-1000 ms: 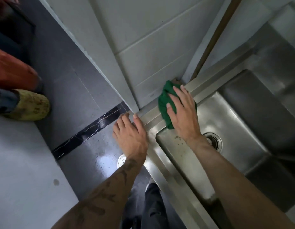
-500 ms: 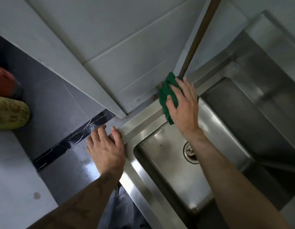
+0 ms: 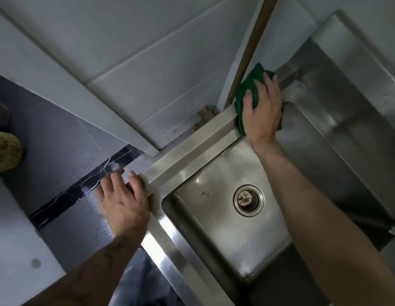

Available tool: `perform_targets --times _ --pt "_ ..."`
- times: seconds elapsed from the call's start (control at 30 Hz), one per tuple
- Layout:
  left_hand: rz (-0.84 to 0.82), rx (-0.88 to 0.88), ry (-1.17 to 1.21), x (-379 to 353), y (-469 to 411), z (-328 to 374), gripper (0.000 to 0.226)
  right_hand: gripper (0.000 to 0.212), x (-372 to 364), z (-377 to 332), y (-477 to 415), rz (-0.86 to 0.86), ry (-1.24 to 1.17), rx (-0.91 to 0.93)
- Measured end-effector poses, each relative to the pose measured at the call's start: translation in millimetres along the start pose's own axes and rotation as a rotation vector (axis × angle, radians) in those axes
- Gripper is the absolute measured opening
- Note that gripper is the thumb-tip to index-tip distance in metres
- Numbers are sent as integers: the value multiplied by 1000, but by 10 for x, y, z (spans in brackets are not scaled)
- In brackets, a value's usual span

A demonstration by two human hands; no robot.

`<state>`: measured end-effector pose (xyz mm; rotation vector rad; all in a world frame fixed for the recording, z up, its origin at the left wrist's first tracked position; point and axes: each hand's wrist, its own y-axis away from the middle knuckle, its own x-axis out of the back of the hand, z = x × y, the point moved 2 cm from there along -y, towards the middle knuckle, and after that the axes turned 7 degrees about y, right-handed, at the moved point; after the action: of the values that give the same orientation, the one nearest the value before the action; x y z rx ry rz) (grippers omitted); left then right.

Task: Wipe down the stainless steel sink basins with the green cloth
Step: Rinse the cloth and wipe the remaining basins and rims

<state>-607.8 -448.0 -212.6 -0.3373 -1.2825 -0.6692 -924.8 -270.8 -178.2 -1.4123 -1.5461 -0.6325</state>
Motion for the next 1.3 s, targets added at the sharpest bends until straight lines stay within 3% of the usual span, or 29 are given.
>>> perform_targets --times 0.13,0.27,0.37,0.53,0.63,0.73,0.87,1.0,1.17,1.3 --pt "23 59 88 38 -6 61 44 48 16 167 34 -115 35 165" --pt "24 36 107 93 0 140 44 50 113 445 -467 -67 36 62" --pt "64 93 214 127 -8 153 46 49 44 273 -298 -44 43 -4" --pt "16 61 99 92 -6 114 40 48 50 419 -234 -148 74 258" --pt "40 37 90 84 0 111 36 50 105 563 -588 -67 85 161" --pt "-24 -28 -83 37 18 44 31 48 85 400 -510 -24 81 83" --pt "-121 -61 -250 -40 7 -25 46 45 53 333 -220 -114 74 213" --pt "-93 -87 -226 -43 7 -30 42 48 97 552 -561 -71 43 183" --pt "-30 29 -44 10 -5 16 37 50 14 451 -533 -39 67 56" --pt "-68 -36 -191 -68 -8 -62 47 51 -38 151 -103 -131 47 98"
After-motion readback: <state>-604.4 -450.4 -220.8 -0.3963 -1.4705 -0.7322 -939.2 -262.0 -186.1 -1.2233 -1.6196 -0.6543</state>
